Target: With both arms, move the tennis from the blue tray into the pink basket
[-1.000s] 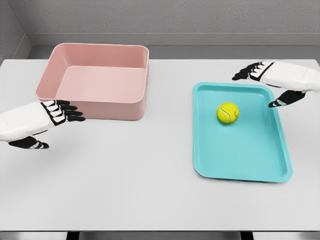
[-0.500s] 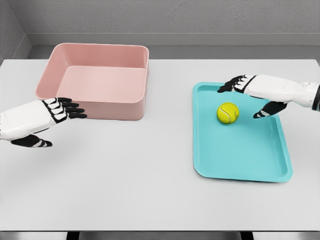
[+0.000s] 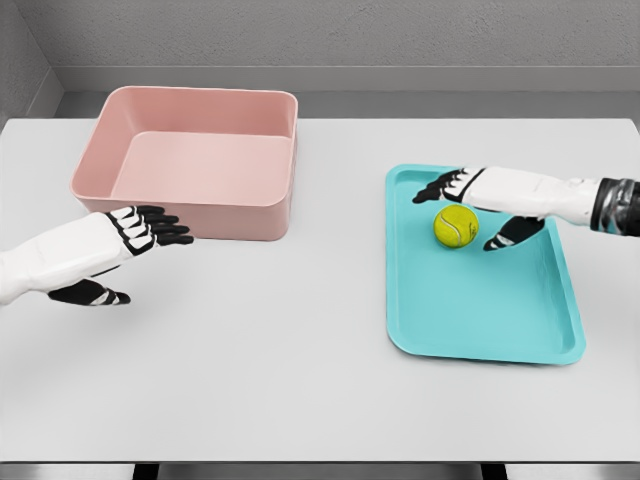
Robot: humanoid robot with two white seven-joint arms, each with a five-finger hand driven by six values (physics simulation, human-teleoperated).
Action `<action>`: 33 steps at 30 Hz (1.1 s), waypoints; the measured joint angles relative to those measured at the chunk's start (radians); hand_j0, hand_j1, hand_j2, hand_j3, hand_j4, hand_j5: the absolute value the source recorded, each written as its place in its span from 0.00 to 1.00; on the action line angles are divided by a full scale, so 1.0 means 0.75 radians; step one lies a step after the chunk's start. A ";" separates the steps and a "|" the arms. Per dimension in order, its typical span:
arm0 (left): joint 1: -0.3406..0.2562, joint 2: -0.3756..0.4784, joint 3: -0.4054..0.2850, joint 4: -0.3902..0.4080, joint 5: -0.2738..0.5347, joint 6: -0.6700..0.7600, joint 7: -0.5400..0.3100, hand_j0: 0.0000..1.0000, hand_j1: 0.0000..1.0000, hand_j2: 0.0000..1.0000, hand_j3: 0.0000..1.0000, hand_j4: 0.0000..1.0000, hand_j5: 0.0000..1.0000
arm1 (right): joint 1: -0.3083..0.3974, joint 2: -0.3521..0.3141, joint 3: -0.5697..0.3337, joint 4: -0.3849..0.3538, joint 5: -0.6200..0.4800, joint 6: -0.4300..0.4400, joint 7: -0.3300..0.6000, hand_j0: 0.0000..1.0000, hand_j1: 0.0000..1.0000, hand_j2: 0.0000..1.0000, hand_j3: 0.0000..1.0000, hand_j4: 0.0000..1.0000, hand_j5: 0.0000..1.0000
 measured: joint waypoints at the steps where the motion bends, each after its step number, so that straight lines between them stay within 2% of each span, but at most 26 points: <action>1: 0.000 0.000 0.000 0.000 0.000 0.000 0.000 1.00 1.00 1.00 1.00 1.00 1.00 | -0.002 0.008 0.004 0.012 0.000 0.000 0.001 1.00 1.00 1.00 1.00 1.00 1.00; 11: 0.002 -0.002 0.002 0.000 -0.001 0.000 0.002 1.00 1.00 1.00 1.00 1.00 1.00 | -0.008 0.089 0.014 0.125 0.019 0.000 0.017 1.00 1.00 1.00 1.00 1.00 1.00; 33: 0.010 0.003 0.001 0.000 -0.003 0.000 0.002 1.00 1.00 1.00 1.00 1.00 1.00 | -0.016 0.173 0.041 0.255 0.048 0.030 0.034 1.00 1.00 1.00 1.00 1.00 1.00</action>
